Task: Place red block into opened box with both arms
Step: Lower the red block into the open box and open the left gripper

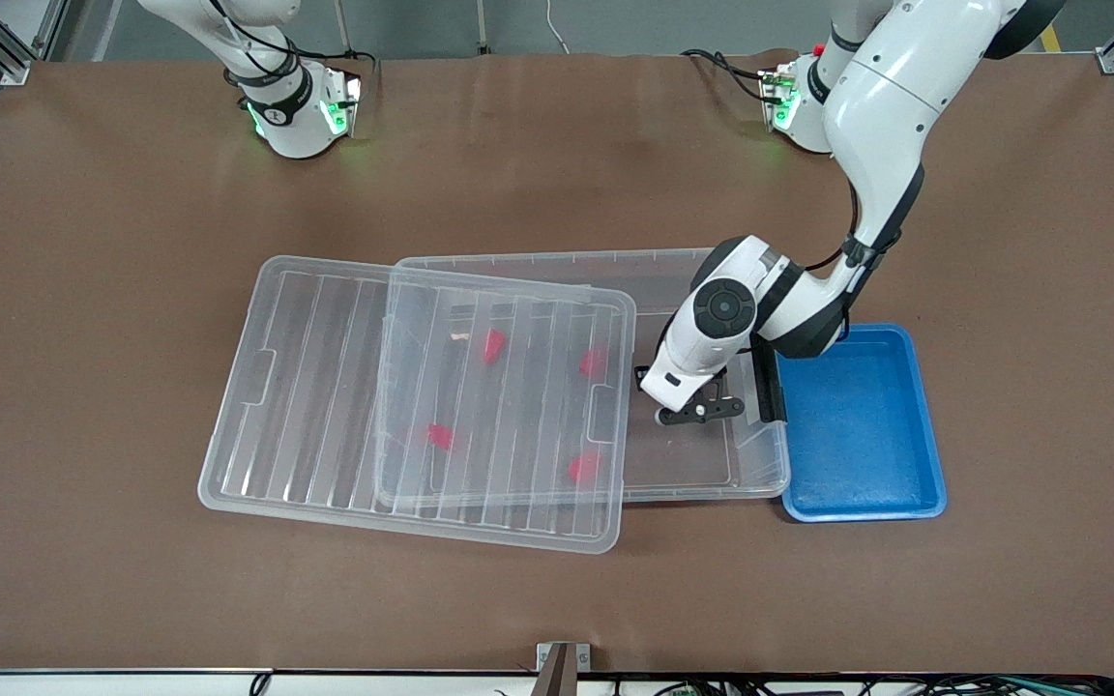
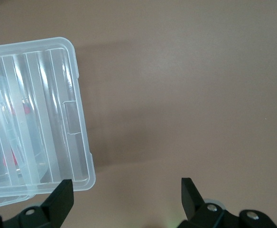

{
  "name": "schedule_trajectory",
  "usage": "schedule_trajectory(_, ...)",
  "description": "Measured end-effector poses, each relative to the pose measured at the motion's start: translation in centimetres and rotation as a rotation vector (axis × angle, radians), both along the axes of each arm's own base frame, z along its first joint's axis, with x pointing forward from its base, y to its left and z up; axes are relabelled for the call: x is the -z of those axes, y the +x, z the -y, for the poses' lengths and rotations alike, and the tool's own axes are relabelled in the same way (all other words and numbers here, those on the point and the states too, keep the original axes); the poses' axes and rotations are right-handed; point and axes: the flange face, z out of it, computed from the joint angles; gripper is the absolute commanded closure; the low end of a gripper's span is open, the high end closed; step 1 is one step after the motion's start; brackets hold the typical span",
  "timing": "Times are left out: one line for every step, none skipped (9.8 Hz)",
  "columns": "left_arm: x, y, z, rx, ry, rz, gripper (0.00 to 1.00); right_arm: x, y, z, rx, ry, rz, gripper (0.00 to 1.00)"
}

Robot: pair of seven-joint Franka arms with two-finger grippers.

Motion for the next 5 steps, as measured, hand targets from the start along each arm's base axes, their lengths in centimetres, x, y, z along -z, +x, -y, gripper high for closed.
schedule_trajectory(-1.7,0.6,0.0,-0.004,-0.006,0.025,0.0,0.0,0.0,0.0,0.0,0.0,0.0,0.0)
schedule_trajectory(-3.7,1.0,-0.2,-0.003,-0.001,0.041,0.0,0.0,0.0,0.0,-0.001,0.0,0.0,0.0)
schedule_trajectory(-5.6,1.3,-0.4,-0.001,0.013,0.048,0.0,0.0,0.0,0.0,-0.001,0.0,0.0,0.0)
schedule_trajectory(-7.1,1.4,-0.6,-0.002,0.025,0.05,0.0,0.0,0.0,0.0,-0.001,0.0,-0.001,0.0)
schedule_trajectory(-8.2,1.4,-0.7,-0.002,0.035,0.051,0.0,0.0,0.0,0.0,-0.001,0.0,-0.001,0.0)
